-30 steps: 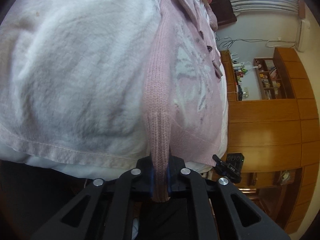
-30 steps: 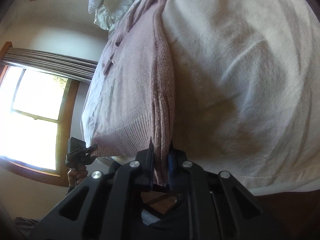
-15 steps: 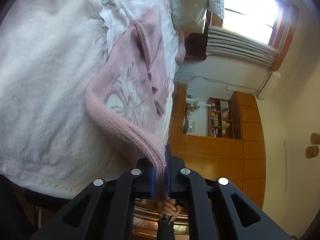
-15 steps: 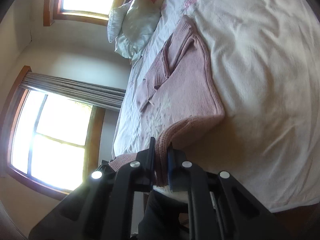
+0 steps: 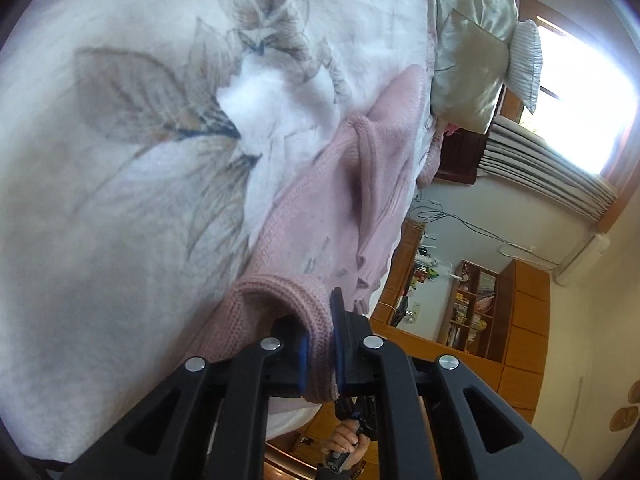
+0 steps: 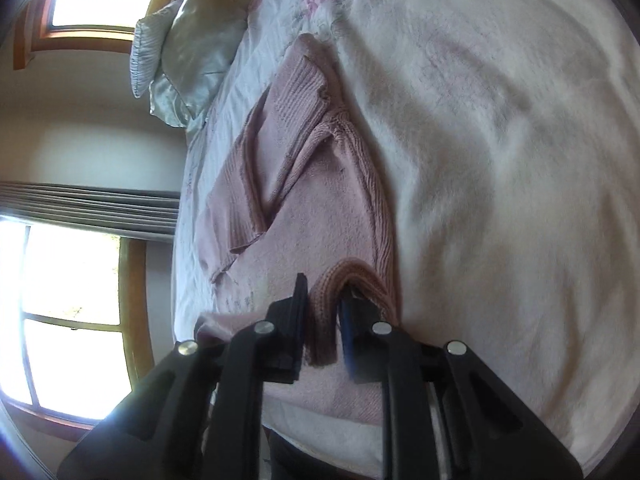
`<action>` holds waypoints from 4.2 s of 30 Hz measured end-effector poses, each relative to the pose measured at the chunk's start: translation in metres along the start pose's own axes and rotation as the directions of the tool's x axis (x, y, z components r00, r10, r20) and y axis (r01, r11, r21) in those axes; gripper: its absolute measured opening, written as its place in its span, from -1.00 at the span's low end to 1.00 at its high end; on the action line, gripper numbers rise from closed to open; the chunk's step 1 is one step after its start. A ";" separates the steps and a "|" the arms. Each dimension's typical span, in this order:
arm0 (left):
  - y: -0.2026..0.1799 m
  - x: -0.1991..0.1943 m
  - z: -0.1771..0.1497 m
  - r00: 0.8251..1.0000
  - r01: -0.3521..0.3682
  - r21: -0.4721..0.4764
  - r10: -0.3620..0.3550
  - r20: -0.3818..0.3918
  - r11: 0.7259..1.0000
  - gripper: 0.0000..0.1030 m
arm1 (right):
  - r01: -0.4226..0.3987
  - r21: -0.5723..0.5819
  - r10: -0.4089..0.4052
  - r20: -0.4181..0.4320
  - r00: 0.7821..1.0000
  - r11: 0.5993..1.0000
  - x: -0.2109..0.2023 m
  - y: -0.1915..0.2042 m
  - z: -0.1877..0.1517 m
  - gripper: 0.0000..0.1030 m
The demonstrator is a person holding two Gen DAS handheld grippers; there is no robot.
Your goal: Fold small clothes
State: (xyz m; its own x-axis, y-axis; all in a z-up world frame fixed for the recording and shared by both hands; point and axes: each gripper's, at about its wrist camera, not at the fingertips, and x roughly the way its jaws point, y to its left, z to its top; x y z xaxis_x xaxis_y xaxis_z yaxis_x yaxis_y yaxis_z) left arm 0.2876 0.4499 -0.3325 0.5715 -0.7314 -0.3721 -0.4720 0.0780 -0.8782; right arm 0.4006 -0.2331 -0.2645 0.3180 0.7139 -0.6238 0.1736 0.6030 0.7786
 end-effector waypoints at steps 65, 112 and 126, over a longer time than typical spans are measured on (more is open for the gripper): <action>-0.190 0.003 -0.049 0.946 -0.302 0.845 0.246 0.210 0.441 -0.91 | 0.259 -0.606 -0.130 0.249 0.960 0.752 -0.034 0.116 -0.006 -0.85; -0.229 0.148 0.187 0.871 -0.478 0.632 0.419 0.255 0.610 -0.91 | 0.530 -0.364 -0.458 0.269 0.847 0.766 0.122 0.112 0.216 -0.86; -0.249 0.147 0.109 0.921 -0.354 0.791 0.331 0.204 0.498 -0.80 | 0.423 -0.416 -0.303 0.323 0.896 0.805 0.104 0.115 0.176 -0.37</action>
State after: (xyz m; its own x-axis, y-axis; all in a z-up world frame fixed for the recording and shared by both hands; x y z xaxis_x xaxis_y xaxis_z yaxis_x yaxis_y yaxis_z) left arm 0.5617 0.3972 -0.2015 0.5071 -0.5099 -0.6949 0.0937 0.8341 -0.5436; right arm 0.6179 -0.1527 -0.2279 0.5339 0.3419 -0.7734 -0.1137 0.9353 0.3350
